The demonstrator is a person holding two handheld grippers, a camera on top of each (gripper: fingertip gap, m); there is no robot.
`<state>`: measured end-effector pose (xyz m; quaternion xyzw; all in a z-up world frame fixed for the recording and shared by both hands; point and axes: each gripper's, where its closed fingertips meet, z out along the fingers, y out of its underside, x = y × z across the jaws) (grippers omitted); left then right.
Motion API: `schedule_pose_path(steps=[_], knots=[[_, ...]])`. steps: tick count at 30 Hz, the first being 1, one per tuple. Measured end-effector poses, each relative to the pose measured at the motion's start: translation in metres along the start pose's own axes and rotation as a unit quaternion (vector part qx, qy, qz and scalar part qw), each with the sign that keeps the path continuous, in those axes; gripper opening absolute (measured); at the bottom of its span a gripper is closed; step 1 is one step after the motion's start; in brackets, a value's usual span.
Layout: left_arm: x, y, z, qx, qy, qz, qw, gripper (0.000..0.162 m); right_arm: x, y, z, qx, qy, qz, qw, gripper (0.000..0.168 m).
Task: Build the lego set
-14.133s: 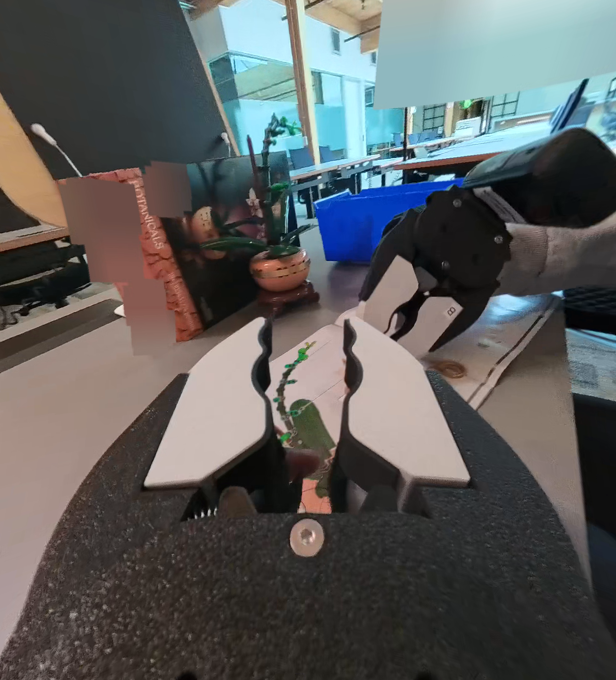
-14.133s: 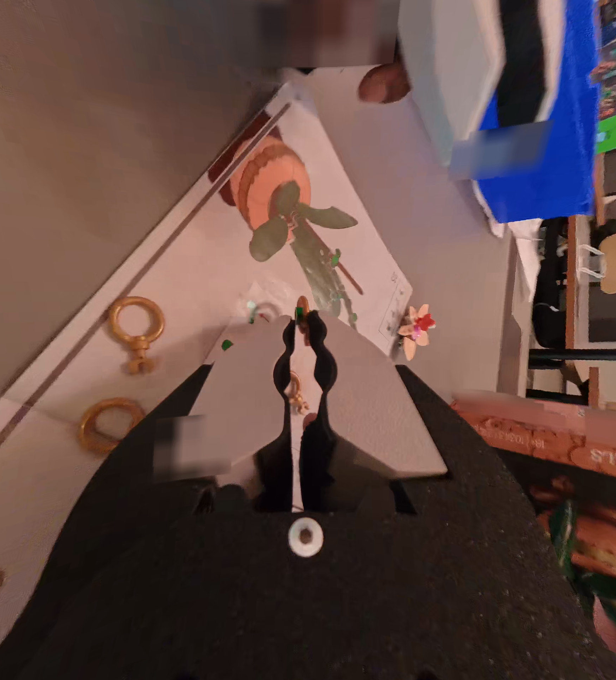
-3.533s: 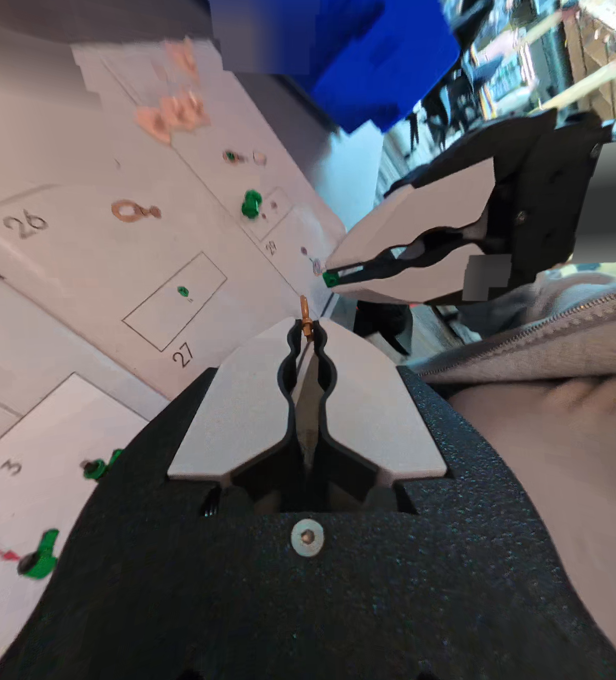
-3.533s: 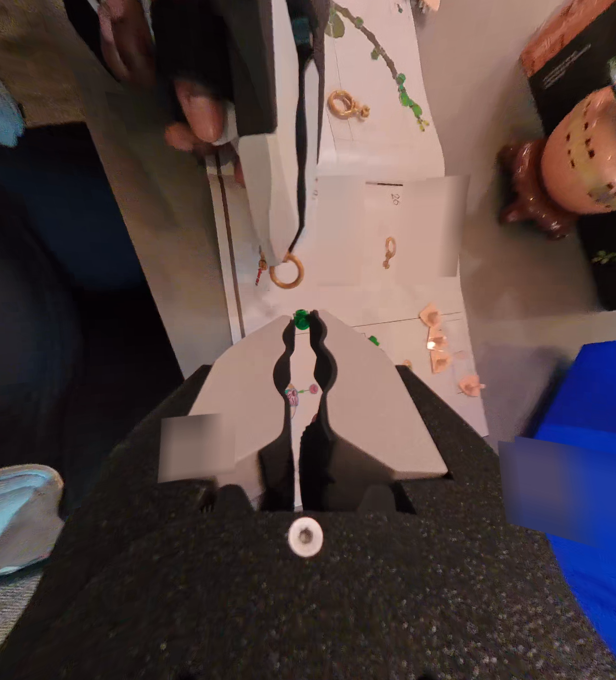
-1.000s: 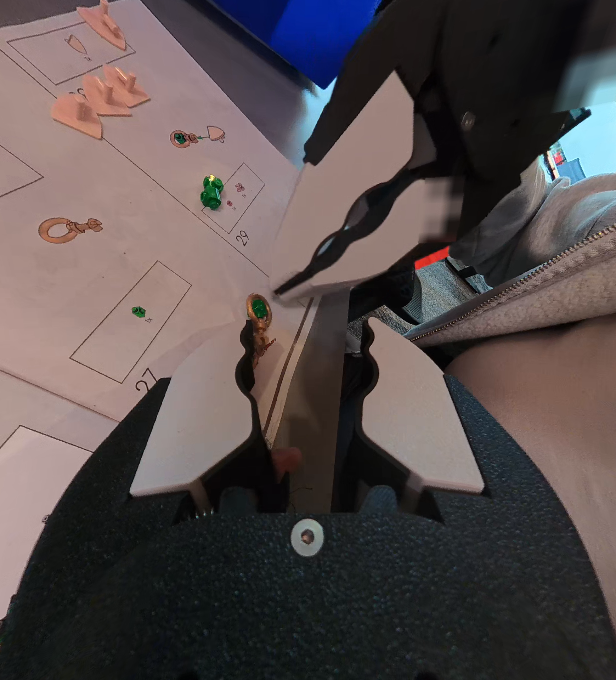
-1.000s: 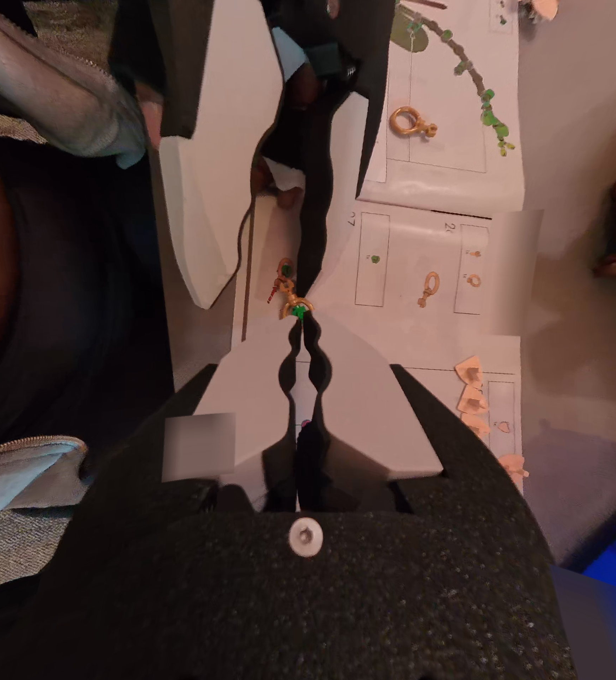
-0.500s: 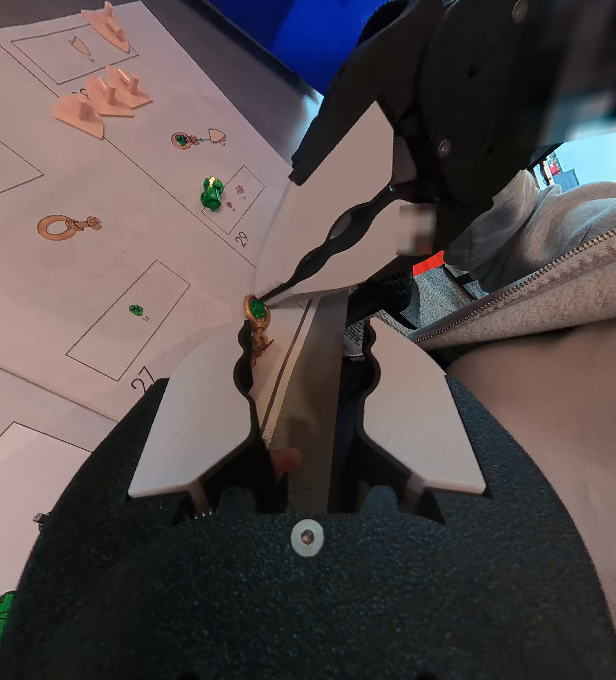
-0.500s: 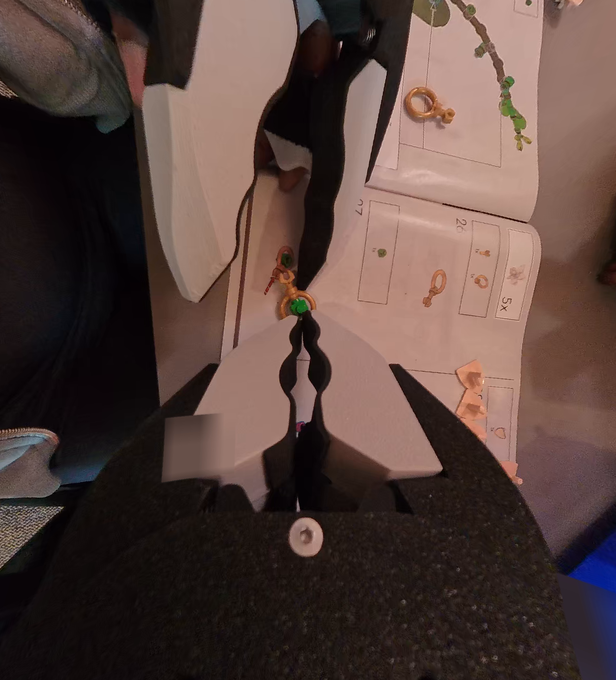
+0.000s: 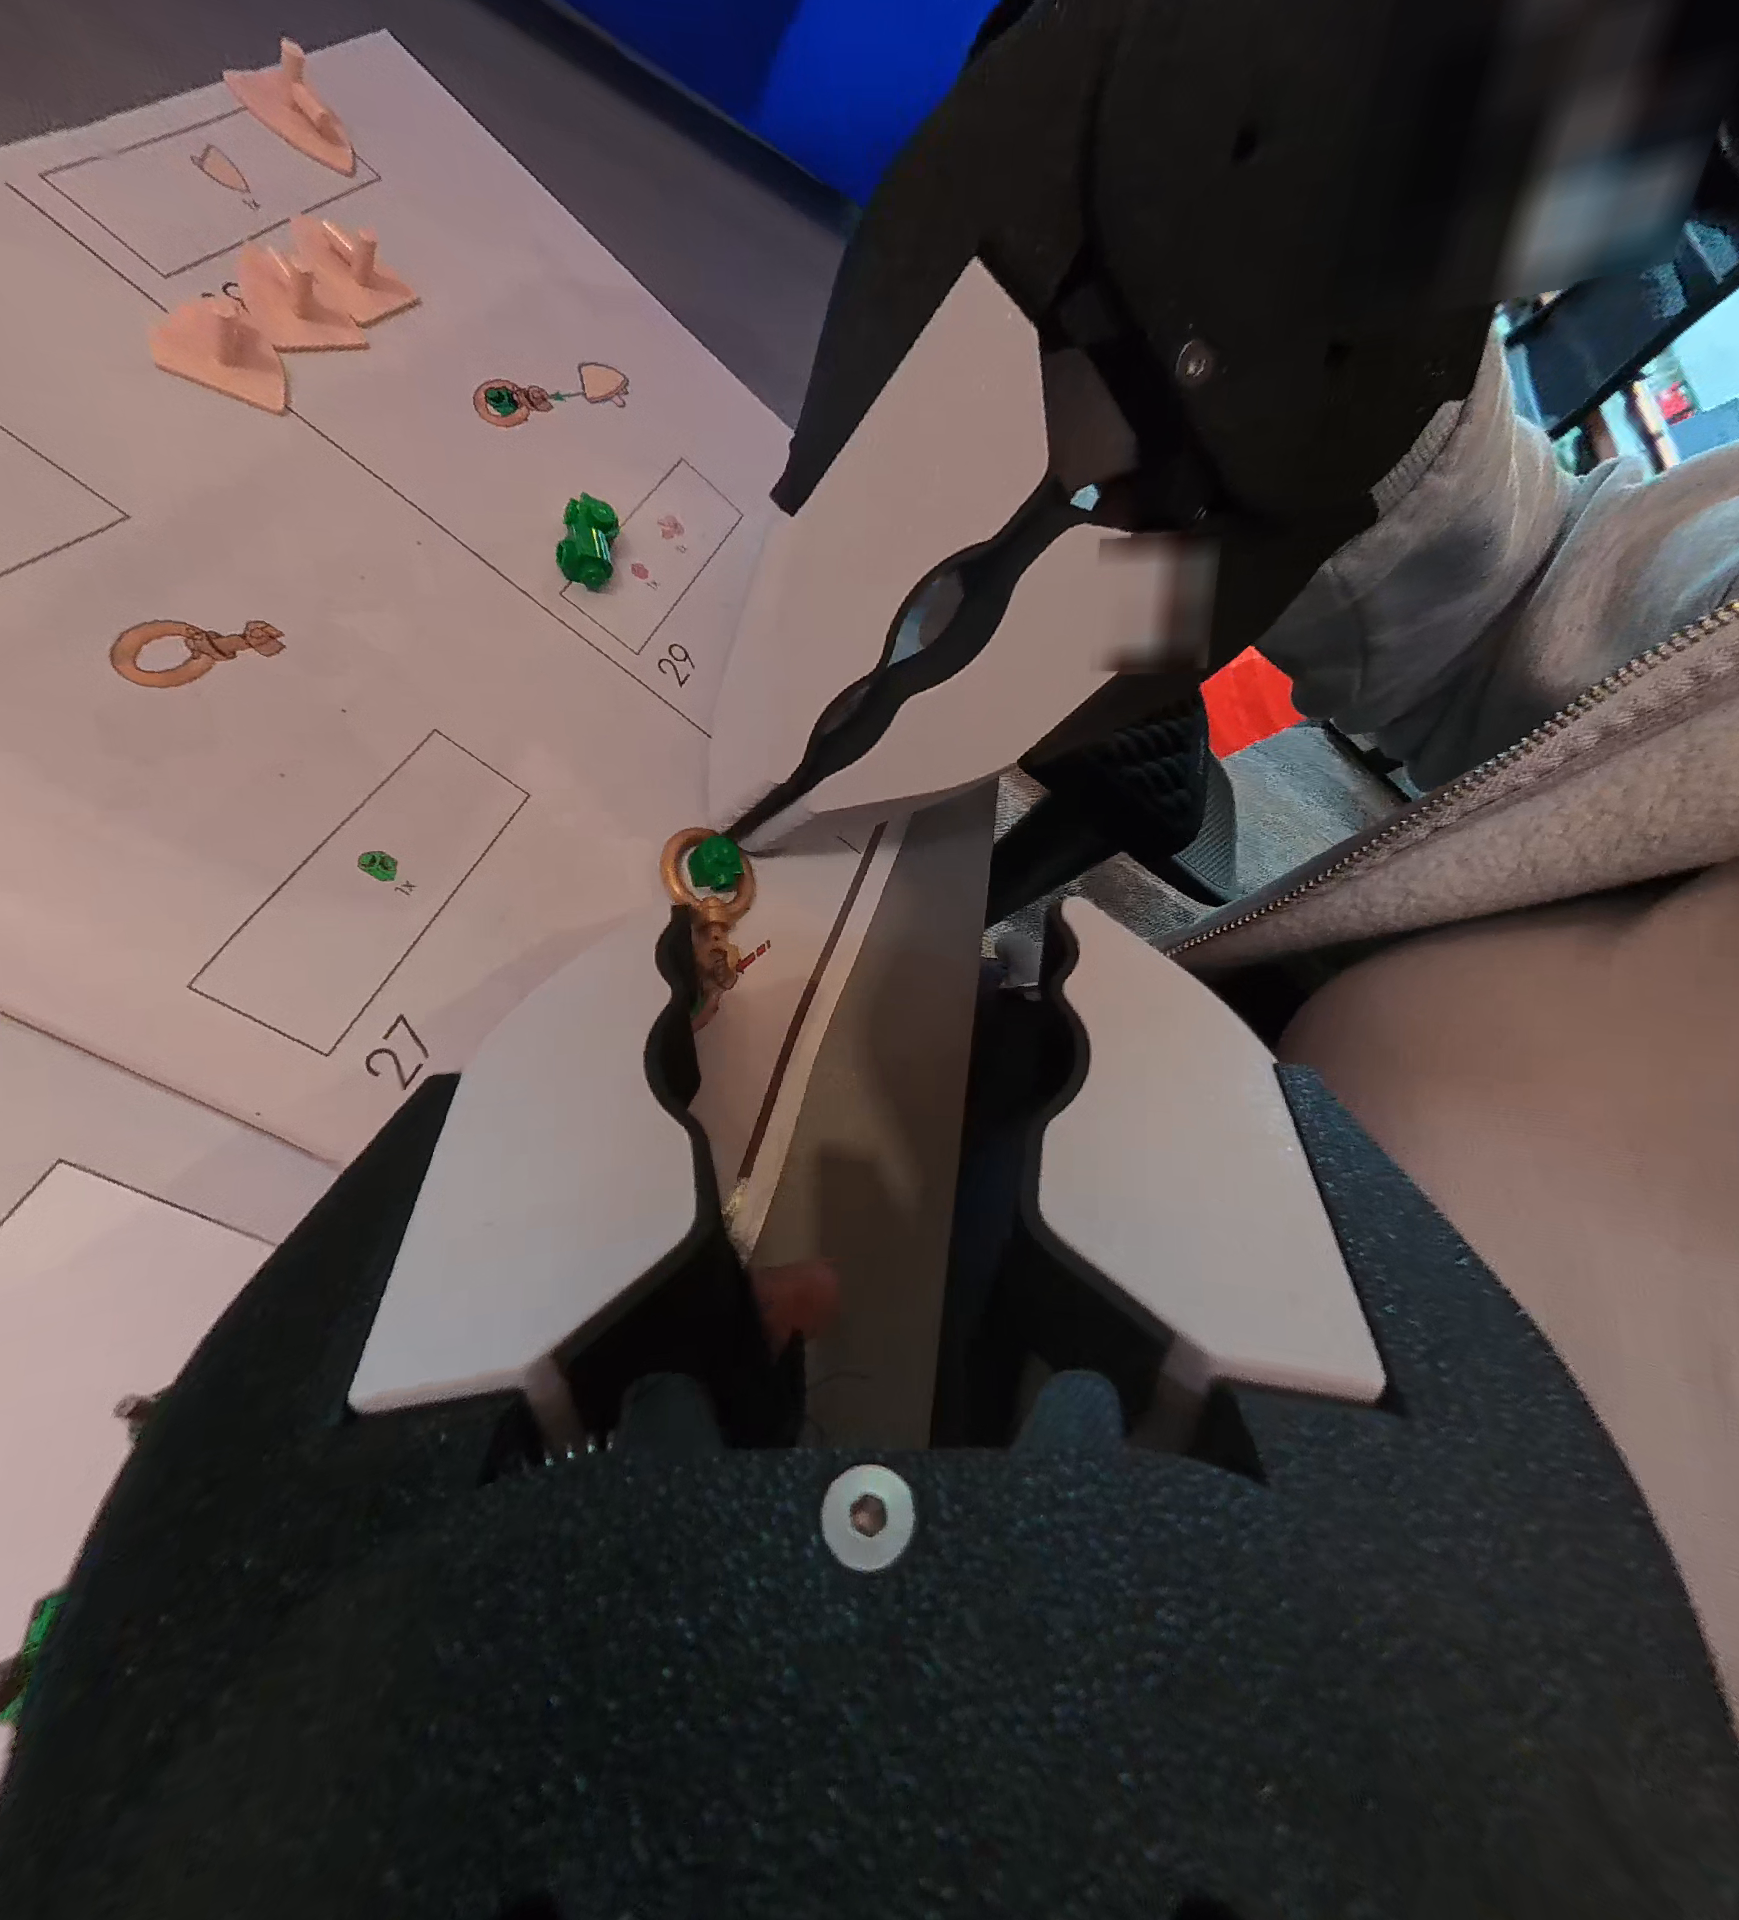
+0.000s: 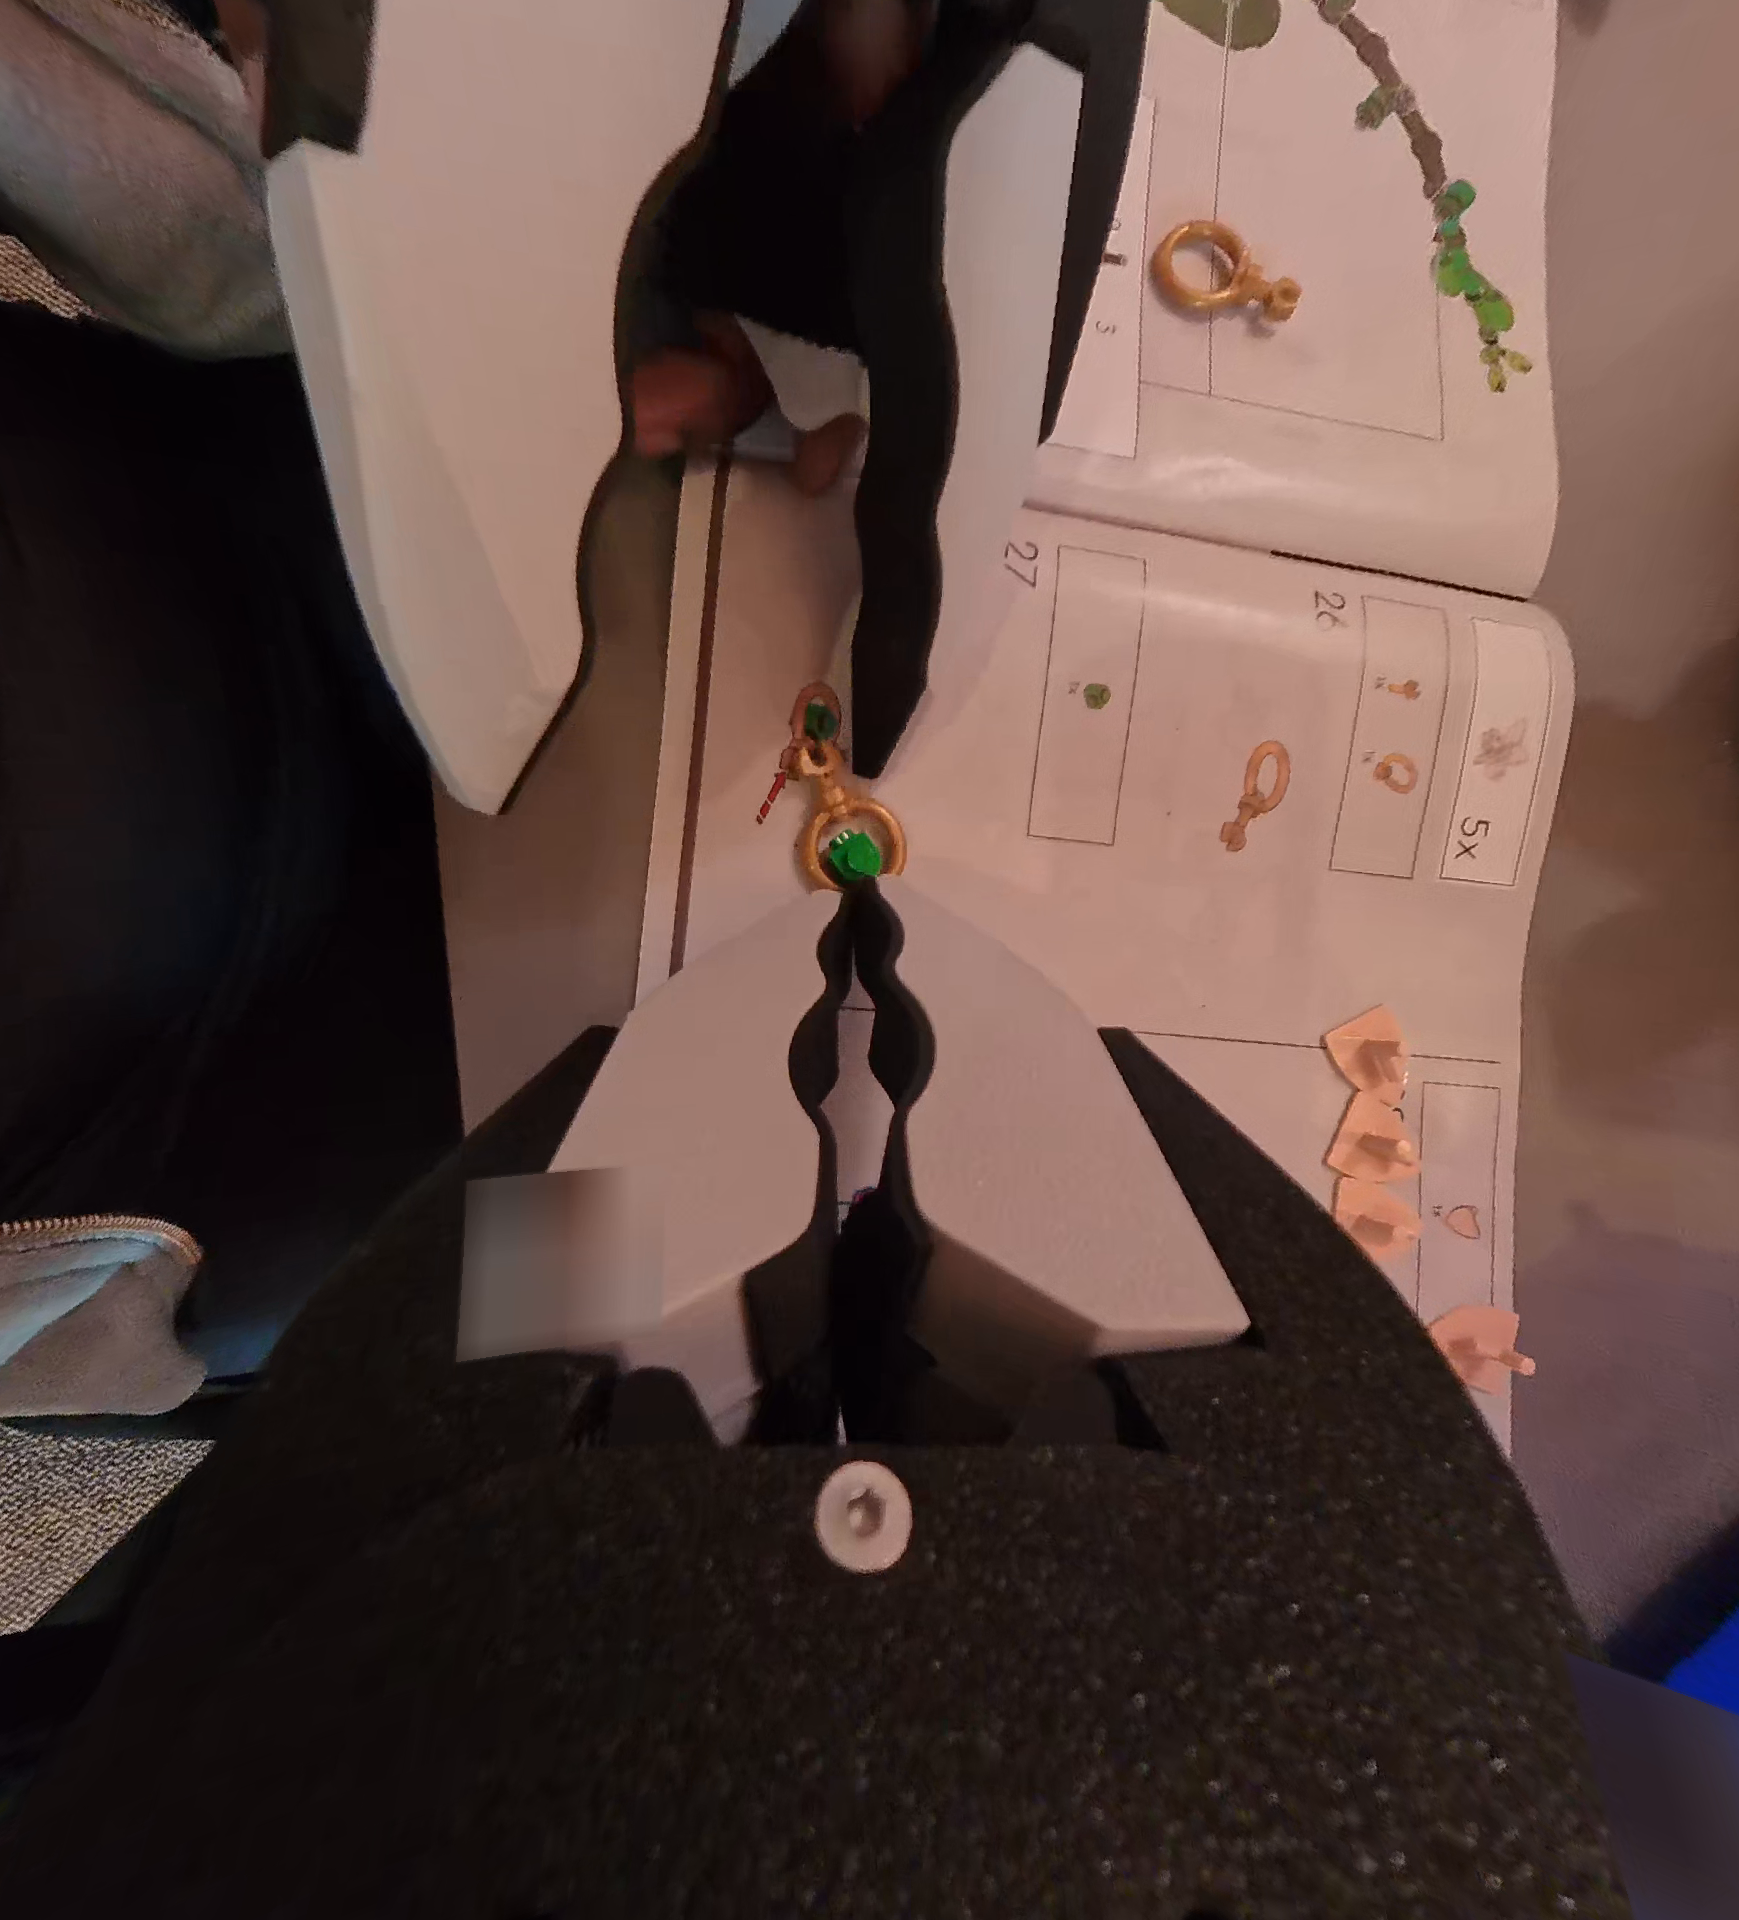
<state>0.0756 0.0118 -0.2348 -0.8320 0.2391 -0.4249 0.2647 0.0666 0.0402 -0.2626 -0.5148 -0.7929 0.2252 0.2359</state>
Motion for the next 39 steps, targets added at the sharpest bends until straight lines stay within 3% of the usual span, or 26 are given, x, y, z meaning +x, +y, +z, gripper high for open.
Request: schedule_pose_path(steps=[11, 26, 36, 39], knots=[[0.009, 0.013, -0.008, -0.009, -0.012, -0.015, 1.000, 0.064, 0.006, -0.004, -0.001, 0.000, -0.001, -0.006, 1.000, 0.001], [0.007, 0.005, -0.004, 0.028, 0.003, -0.070, 0.997, 0.061, 0.004, -0.002, 0.000, -0.003, 0.004, -0.003, 1.000, 0.000], [0.012, 0.007, -0.002, 0.025, 0.011, -0.059, 0.998, 0.063, 0.003, -0.001, -0.001, -0.026, 0.010, 0.055, 0.998, 0.003], [0.012, 0.007, -0.001, 0.025, 0.012, -0.057, 0.998, 0.063, 0.000, 0.002, -0.005, -0.034, 0.005, 0.033, 0.999, 0.008]])
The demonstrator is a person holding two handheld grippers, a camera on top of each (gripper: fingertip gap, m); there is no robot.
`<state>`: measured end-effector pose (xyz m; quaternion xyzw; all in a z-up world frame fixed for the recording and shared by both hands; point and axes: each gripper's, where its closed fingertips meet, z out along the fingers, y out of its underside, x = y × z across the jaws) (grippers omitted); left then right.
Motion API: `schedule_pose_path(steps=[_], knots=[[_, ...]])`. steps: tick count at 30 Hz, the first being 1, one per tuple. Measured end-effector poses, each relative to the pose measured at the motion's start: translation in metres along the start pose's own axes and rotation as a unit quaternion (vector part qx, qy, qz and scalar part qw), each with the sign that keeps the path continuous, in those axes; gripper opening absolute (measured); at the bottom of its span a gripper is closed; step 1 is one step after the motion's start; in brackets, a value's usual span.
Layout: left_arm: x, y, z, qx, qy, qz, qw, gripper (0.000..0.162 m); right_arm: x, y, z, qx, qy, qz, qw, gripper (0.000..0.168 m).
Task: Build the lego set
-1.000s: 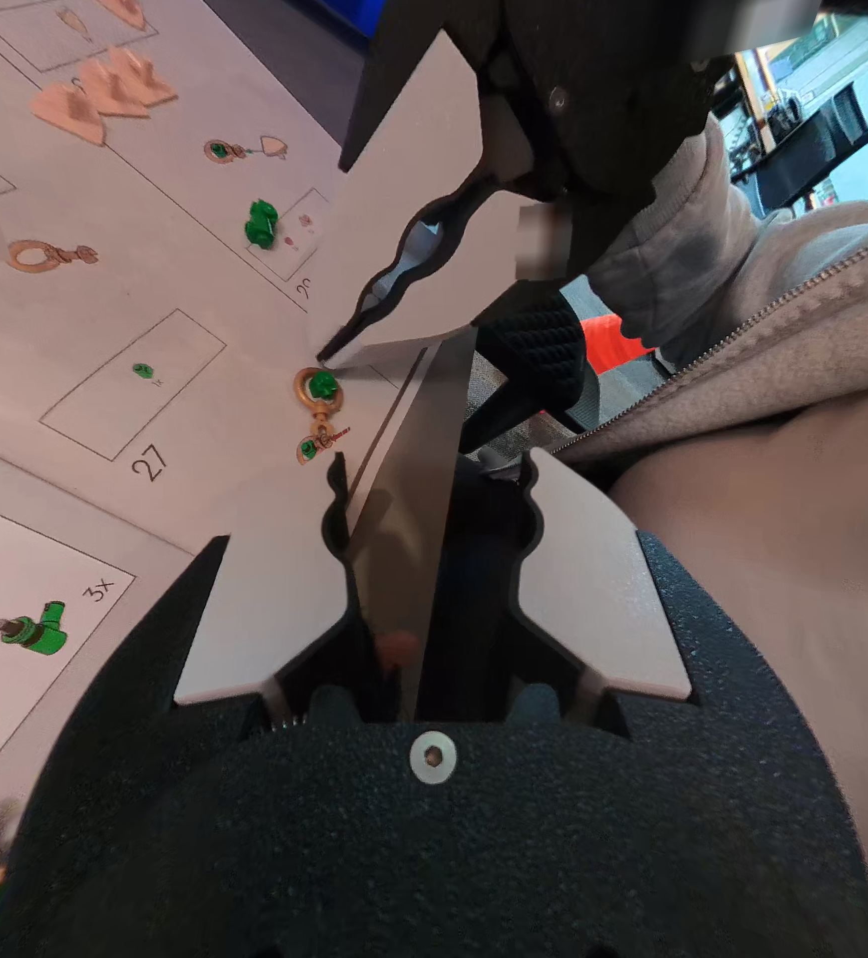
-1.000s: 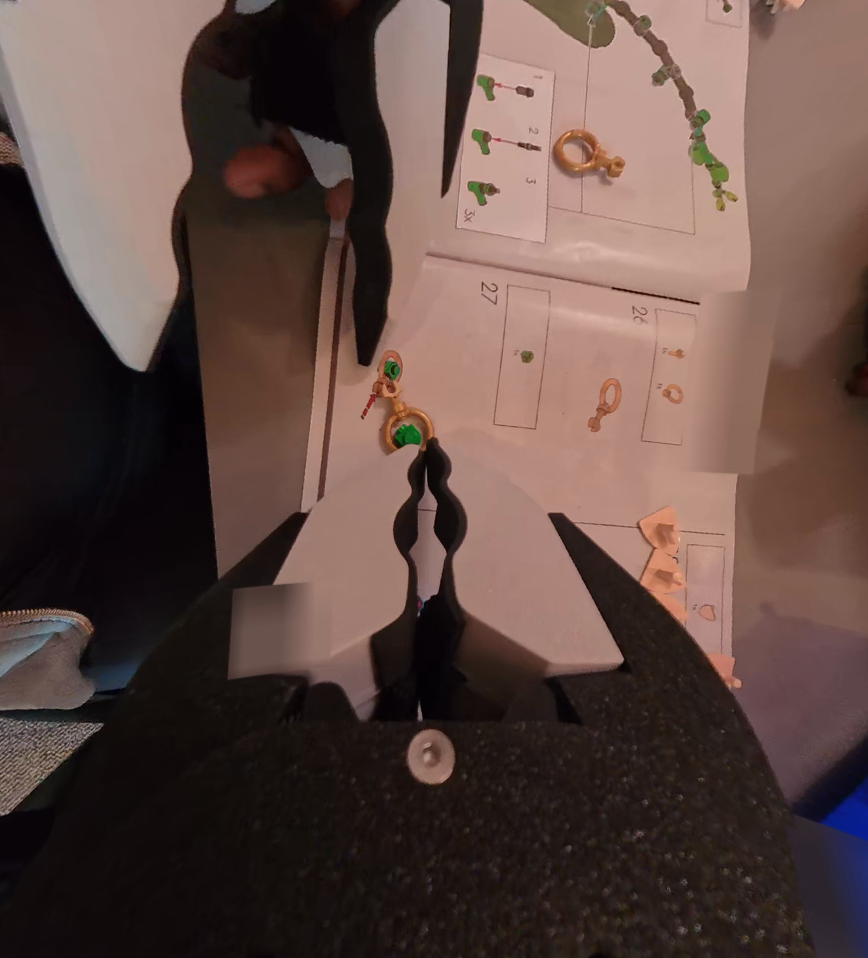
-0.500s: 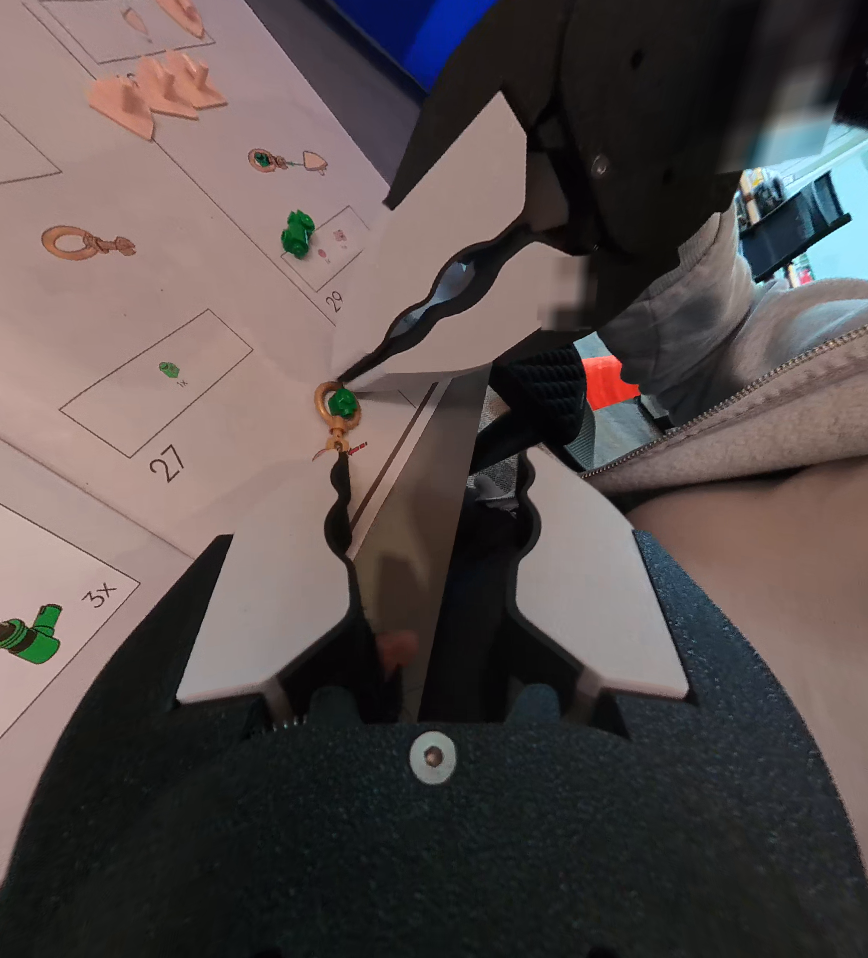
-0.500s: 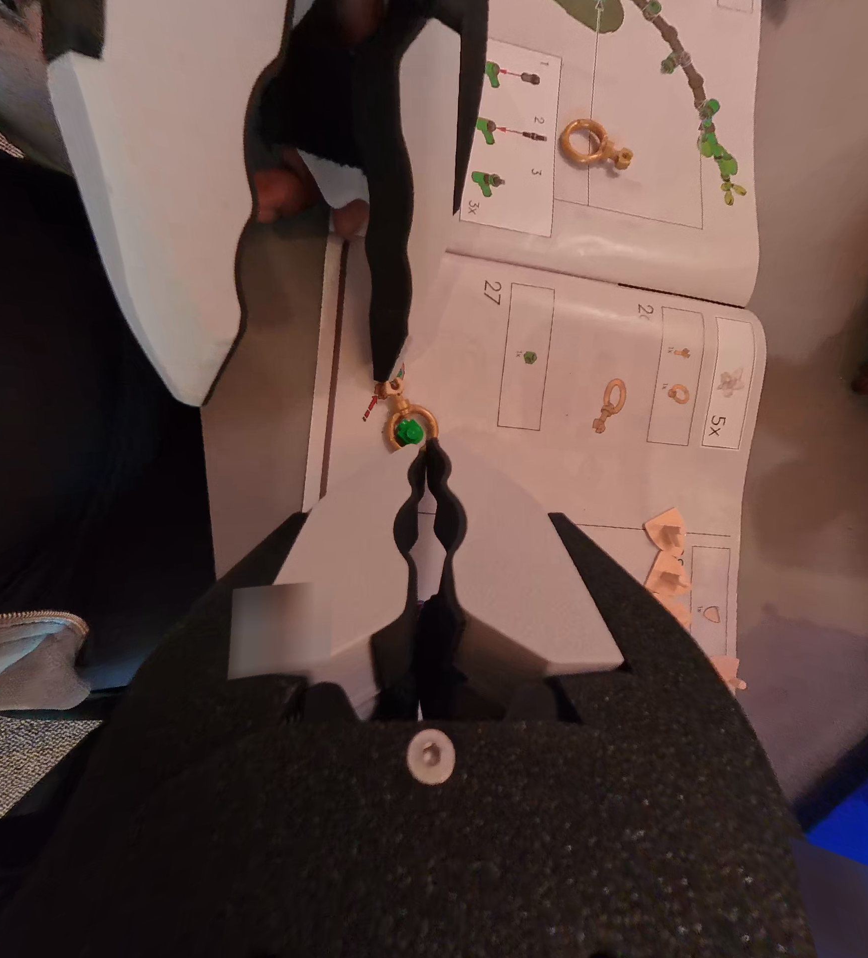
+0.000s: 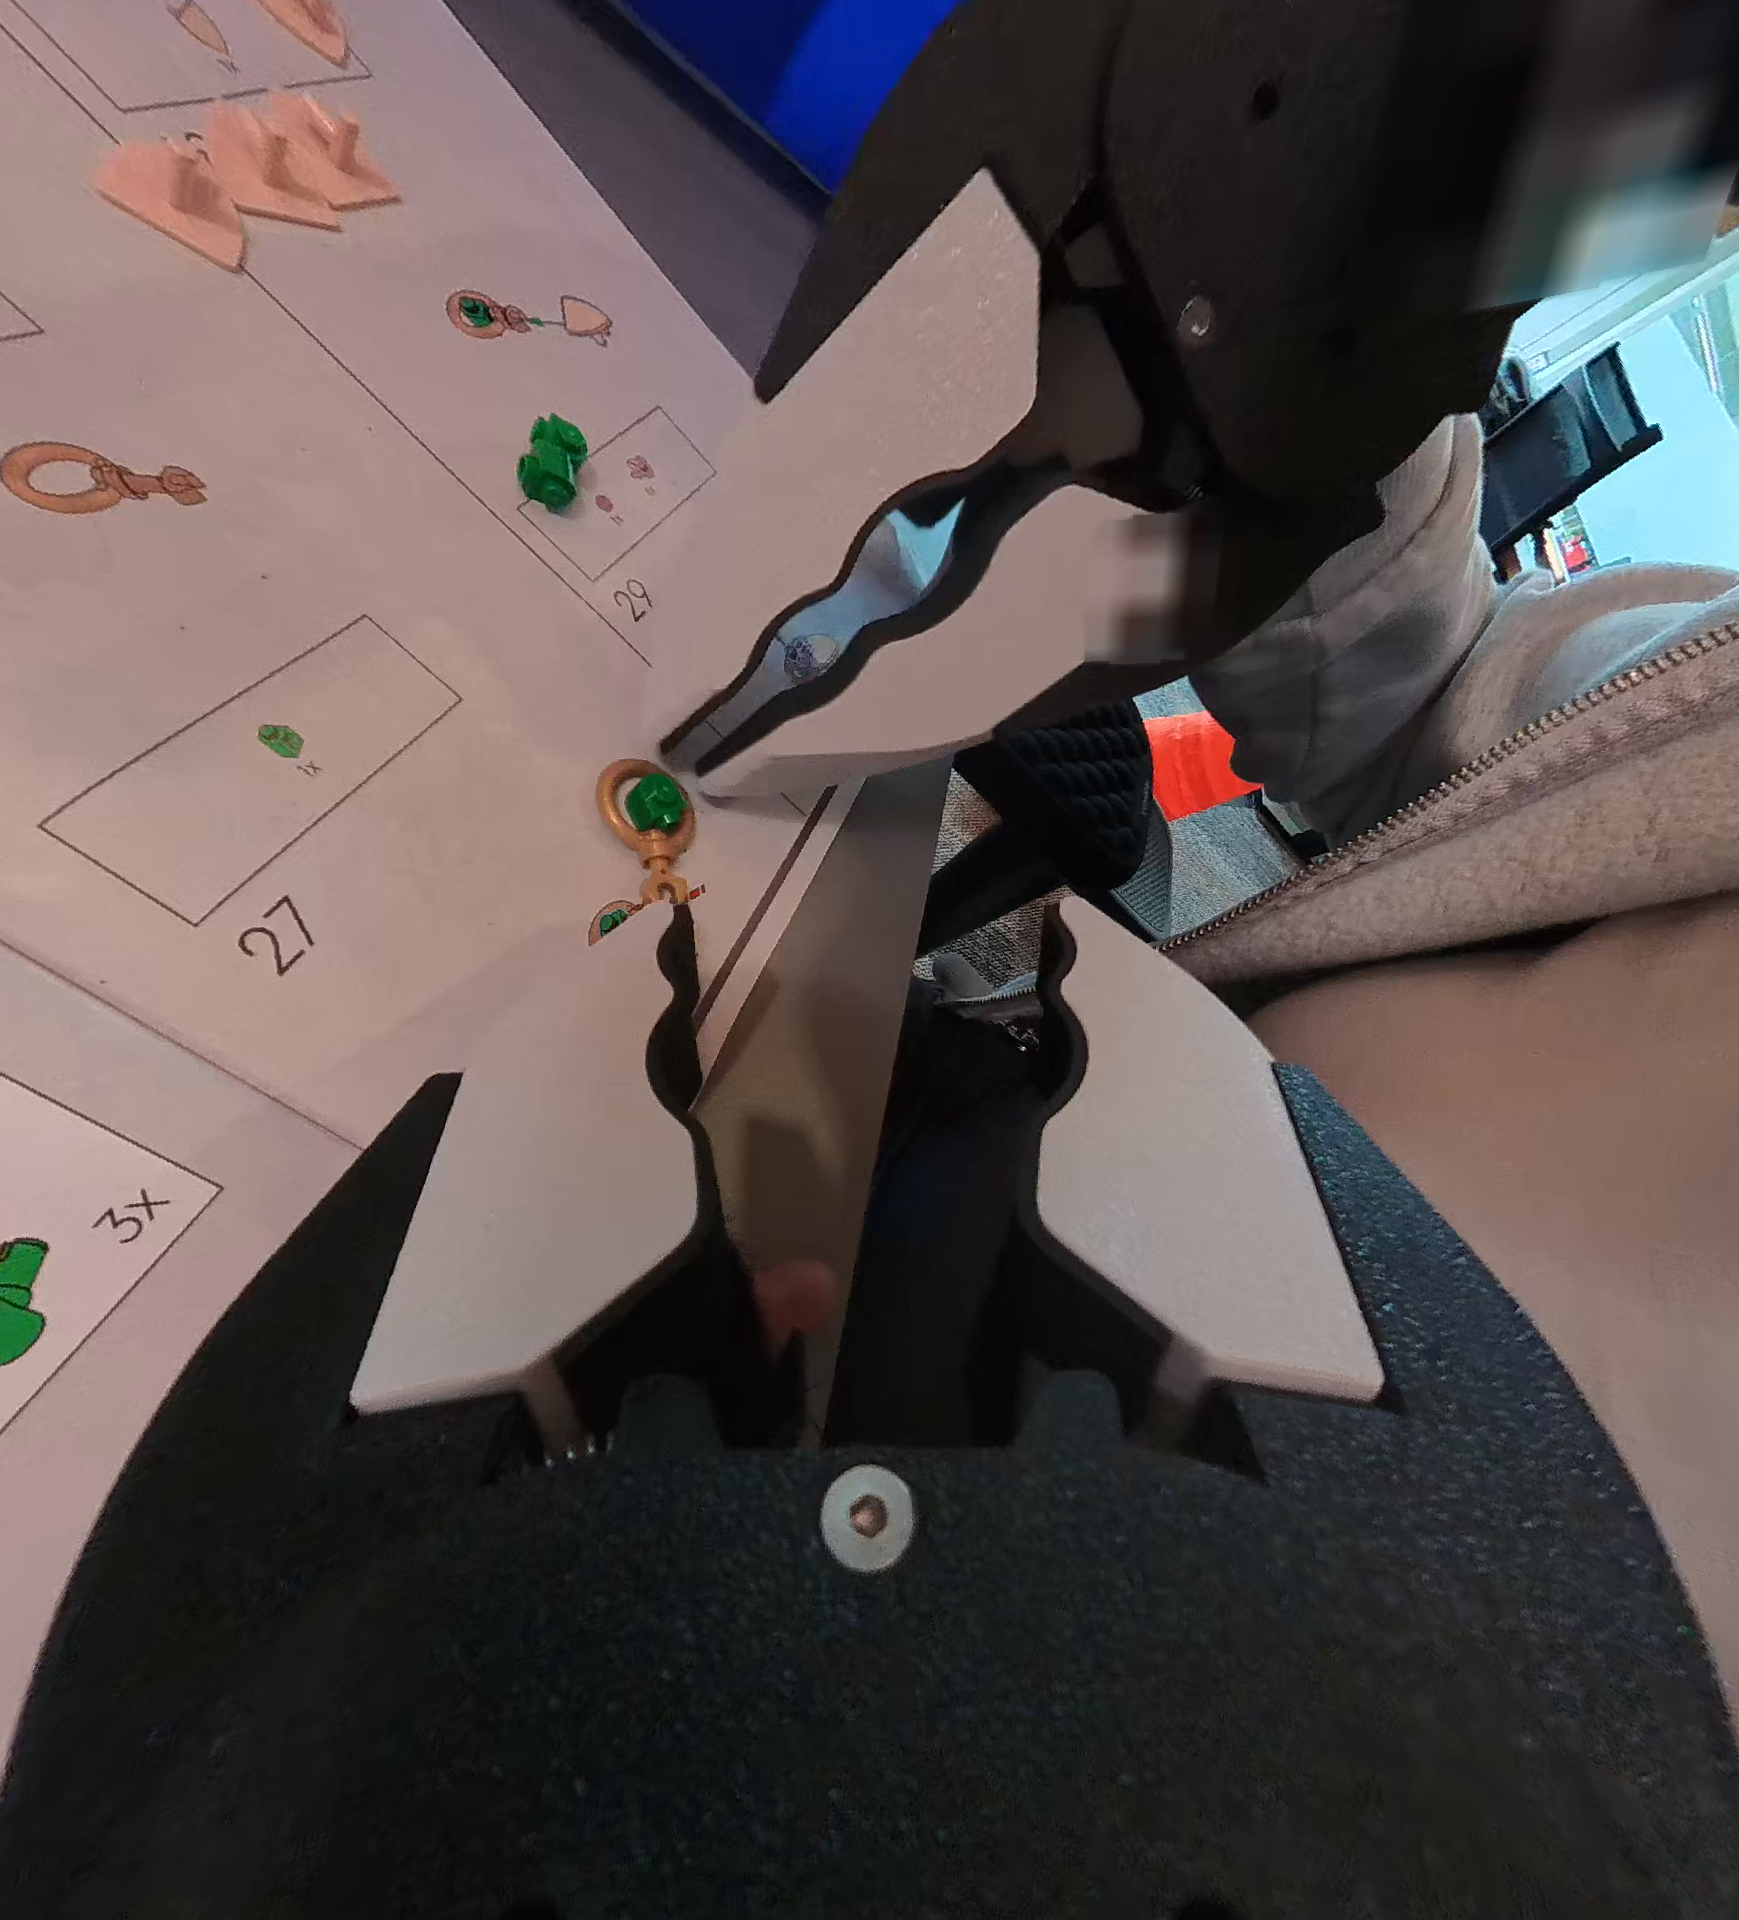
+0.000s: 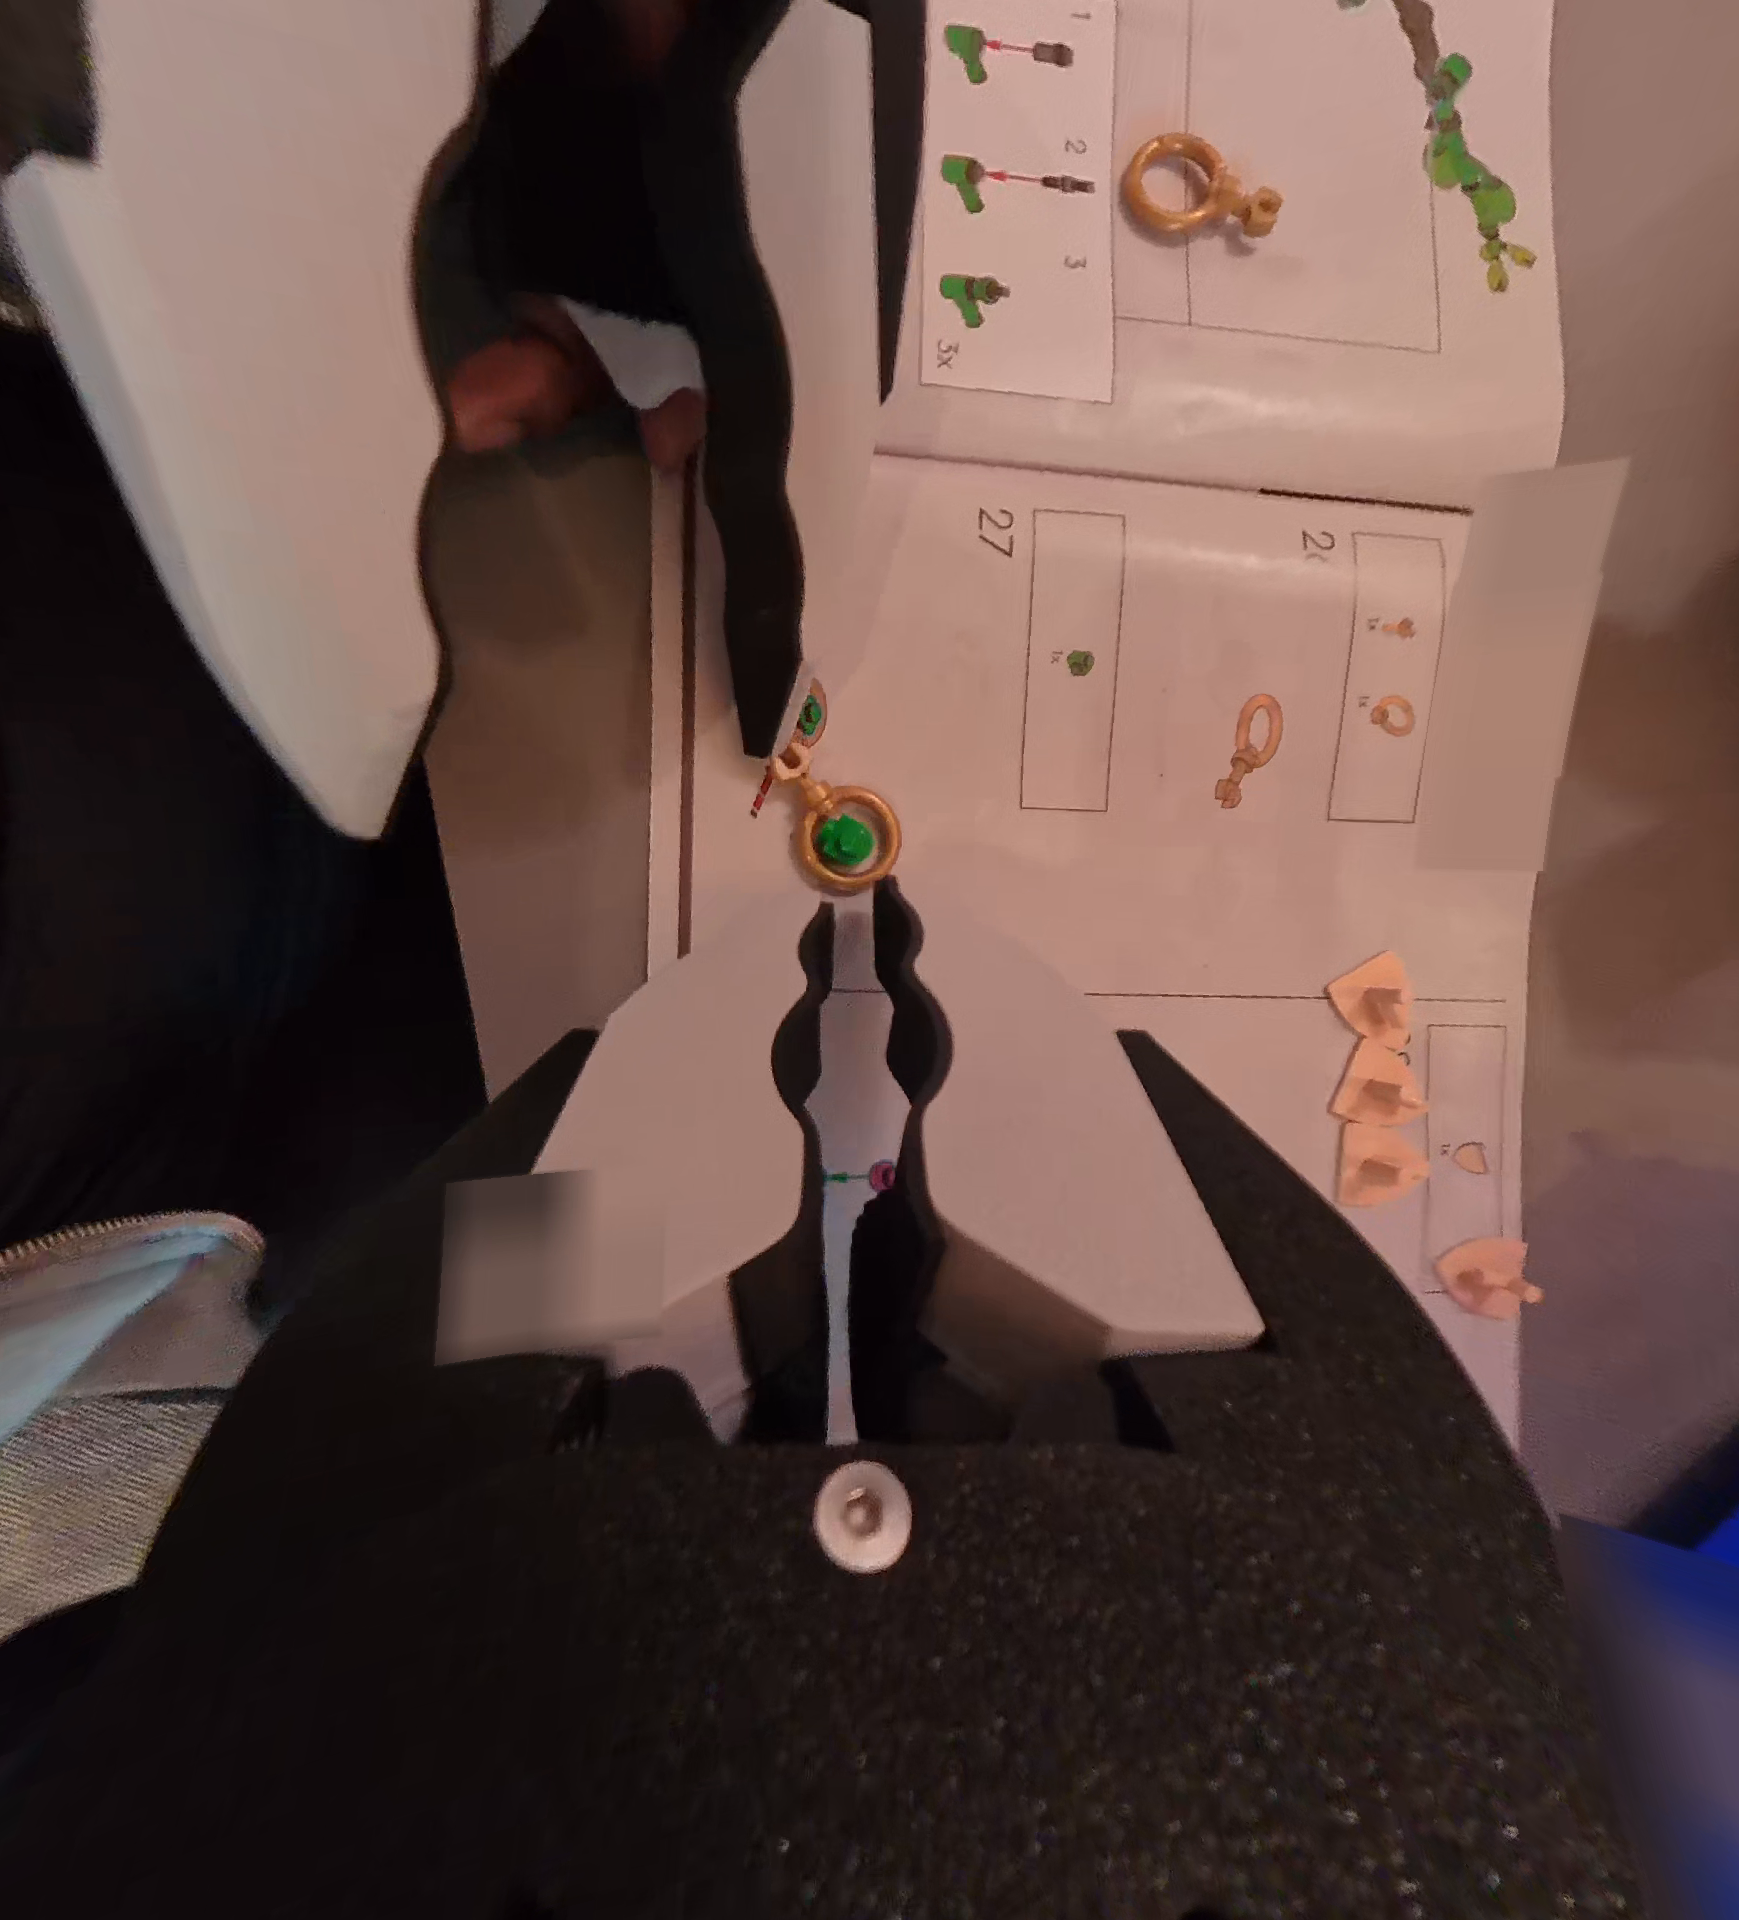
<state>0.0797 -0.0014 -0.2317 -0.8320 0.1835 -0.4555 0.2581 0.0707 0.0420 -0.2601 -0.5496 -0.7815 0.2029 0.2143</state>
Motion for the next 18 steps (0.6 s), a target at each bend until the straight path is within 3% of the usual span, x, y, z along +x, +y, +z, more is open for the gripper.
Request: schedule_pose_path(steps=[9, 18], knots=[[0.000, 0.000, -0.001, -0.001, 0.003, 0.005, 1.000, 0.062, 0.001, -0.018, -0.005, 0.021, -0.055, -0.236, 0.970, 0.010], [0.000, 0.001, -0.001, 0.002, 0.010, 0.007, 1.000, 0.061, -0.001, -0.012, 0.002, -0.026, -0.138, -0.307, 0.941, 0.011]])
